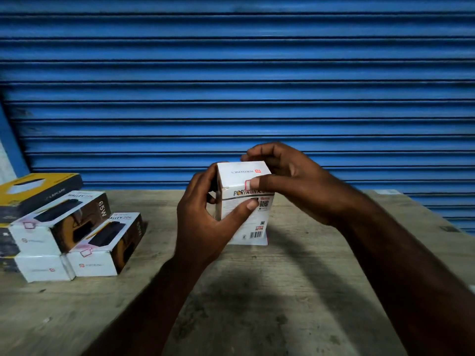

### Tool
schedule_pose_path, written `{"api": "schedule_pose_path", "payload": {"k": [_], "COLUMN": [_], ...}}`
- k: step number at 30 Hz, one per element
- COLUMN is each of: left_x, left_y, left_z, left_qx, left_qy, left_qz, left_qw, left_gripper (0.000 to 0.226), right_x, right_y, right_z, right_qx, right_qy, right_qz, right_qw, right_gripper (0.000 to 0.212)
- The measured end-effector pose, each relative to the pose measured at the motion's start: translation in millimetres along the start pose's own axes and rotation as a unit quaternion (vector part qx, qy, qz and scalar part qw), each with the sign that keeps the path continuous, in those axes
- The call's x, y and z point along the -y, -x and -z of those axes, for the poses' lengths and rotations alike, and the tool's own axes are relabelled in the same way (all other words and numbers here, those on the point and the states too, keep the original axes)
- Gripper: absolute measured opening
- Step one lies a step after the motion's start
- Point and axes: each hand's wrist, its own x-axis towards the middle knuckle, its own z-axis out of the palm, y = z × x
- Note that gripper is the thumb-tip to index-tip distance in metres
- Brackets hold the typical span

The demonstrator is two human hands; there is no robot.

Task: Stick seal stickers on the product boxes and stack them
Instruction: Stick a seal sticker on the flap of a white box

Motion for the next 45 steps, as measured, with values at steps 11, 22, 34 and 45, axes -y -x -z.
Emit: {"api": "schedule_pose_path", "payload": {"k": [11, 22, 34, 45], "left_x": [-3, 5, 3, -6], "left_y": [-4, -3, -10, -6], "left_z": [4, 2, 1, -2], "left_qx": [0.003, 0.01, 0.029, -0.002], "left_qy": [-0.047, -0.025, 0.088, 0.008], "left_qz": [-0.047, -0.031, 0.059, 0.047], "left_qw": [0.998, 0.999, 0.994, 0.999], "left_gripper": [0.077, 0.079, 0.069, 0.027], "right_x": [-8, -14, -10, -16], "right_y": [-8, -6, -5, -3], "right_z": [-32, -31, -19, -24], "right_qx": [-0.016, -0.006, -0.067, -0.07], "right_qy": [-0.299, -0.275, -0.075, 0.017], "right_qz": [-0.03, -0.017, 0.032, 0.043], "right_qw": [0.954, 0.961, 0.994, 0.997], "right_gripper": [0.047, 0.041, 0.058, 0.054]}}
